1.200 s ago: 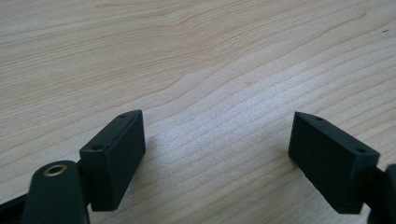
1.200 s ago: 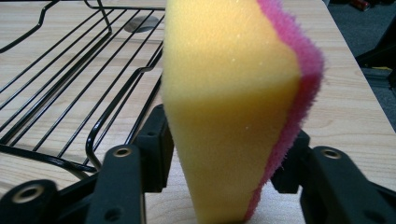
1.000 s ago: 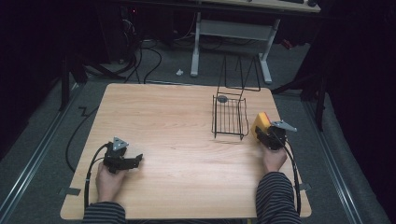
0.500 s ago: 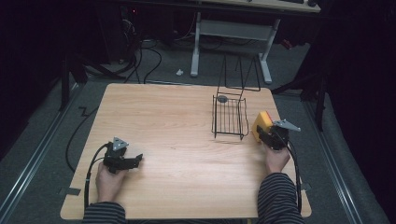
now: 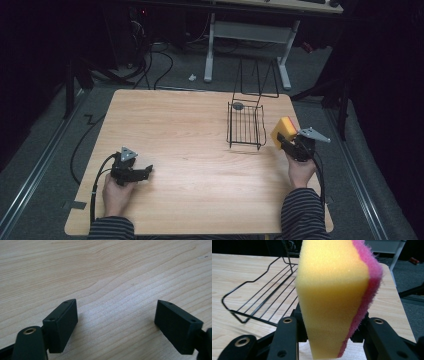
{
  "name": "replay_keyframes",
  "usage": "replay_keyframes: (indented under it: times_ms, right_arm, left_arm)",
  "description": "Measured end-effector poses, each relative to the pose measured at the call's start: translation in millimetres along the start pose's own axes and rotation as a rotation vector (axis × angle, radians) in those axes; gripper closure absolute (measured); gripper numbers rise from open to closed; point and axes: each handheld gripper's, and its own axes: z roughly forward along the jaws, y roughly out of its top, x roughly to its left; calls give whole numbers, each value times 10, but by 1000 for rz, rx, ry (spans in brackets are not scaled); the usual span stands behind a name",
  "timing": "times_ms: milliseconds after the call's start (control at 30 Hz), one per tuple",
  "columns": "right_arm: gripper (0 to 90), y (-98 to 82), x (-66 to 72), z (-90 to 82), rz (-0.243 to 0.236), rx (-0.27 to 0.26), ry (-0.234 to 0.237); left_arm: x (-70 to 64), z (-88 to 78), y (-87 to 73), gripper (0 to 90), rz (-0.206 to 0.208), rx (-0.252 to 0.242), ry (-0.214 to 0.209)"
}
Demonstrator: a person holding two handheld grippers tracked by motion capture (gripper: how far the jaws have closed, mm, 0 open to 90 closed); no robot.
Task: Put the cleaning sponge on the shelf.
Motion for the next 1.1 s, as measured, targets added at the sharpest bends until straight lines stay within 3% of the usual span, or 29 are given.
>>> replay_keyframes:
  times_ms: [400,667,1100]
  right_arm:
    - [610,72,85,-195,-34,-34,50]
    - [611,103,121,-248,-32,-45,79]
    - [611,269,275,-289,-66,-62,143]
  left_arm:
    - [4,1,0,193,-4,-4,-1]
    - [5,1,0,194,-2,-2,-2]
    - [3,0,1,194,-1,0,-1]
